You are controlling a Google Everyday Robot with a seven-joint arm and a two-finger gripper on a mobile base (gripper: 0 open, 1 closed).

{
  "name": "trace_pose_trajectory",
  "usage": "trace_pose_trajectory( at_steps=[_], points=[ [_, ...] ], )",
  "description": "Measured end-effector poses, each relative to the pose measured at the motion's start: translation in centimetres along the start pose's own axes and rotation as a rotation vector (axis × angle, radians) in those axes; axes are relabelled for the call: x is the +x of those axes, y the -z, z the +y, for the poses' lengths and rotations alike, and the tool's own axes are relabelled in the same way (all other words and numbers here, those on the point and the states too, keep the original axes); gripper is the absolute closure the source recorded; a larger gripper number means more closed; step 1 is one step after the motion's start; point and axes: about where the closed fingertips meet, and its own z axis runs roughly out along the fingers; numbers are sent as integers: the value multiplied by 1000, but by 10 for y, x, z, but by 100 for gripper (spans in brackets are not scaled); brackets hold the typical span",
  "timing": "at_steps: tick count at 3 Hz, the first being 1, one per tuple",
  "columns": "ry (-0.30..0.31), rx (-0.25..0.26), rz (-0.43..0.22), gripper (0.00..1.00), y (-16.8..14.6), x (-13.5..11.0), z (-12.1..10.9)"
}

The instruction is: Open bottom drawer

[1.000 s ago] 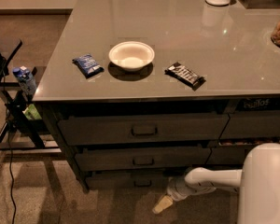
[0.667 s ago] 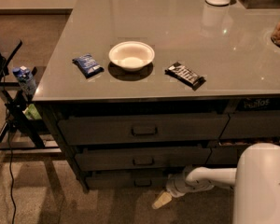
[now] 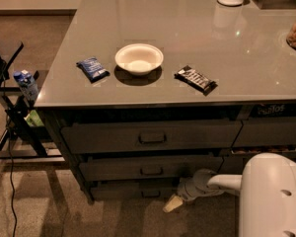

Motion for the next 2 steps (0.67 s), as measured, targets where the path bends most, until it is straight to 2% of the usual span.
trace_pose_trajectory(
  at_steps=[1, 2],
  points=[
    [7, -4, 8, 0, -8, 3, -5],
    [31, -34, 34, 0, -21, 3, -3]
  ],
)
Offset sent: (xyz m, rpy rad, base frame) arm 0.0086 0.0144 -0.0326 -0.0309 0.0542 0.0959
